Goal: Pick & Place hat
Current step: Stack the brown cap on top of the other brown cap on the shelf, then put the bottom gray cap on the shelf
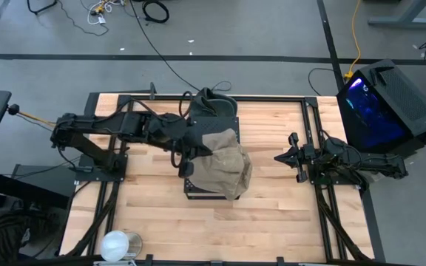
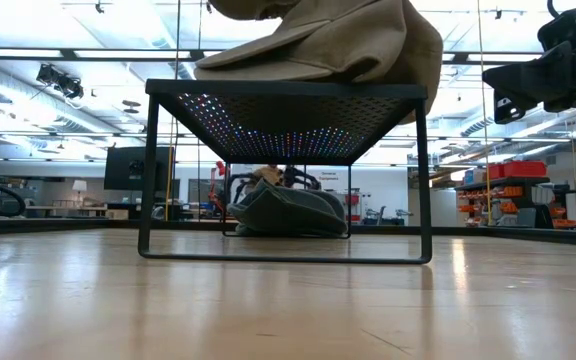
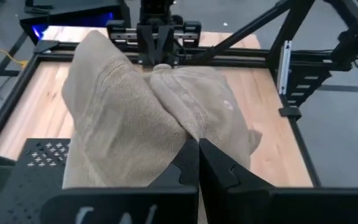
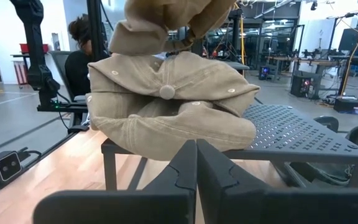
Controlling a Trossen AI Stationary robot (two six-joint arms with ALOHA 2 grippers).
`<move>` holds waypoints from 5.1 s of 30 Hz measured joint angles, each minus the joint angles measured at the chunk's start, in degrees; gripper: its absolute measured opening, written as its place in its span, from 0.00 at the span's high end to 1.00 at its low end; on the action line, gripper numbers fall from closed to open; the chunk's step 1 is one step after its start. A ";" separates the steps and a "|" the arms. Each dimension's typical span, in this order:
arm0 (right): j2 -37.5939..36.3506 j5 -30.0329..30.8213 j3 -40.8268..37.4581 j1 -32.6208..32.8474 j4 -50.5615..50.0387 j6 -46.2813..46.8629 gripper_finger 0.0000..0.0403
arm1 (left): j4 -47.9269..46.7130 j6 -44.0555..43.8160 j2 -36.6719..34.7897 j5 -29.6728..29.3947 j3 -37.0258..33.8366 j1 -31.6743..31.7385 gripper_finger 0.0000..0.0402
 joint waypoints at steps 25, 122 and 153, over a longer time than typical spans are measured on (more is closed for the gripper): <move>0.00 -0.02 0.00 0.00 0.01 0.00 0.98 | 2.57 -2.00 -0.45 6.17 -4.31 3.02 1.00; 0.00 -0.02 0.00 0.00 0.01 0.00 0.98 | 7.31 11.82 -8.56 -5.53 -15.17 8.75 0.50; 0.00 0.00 0.02 0.00 0.14 0.02 0.98 | 13.62 6.77 -30.54 -5.48 -37.10 10.72 0.50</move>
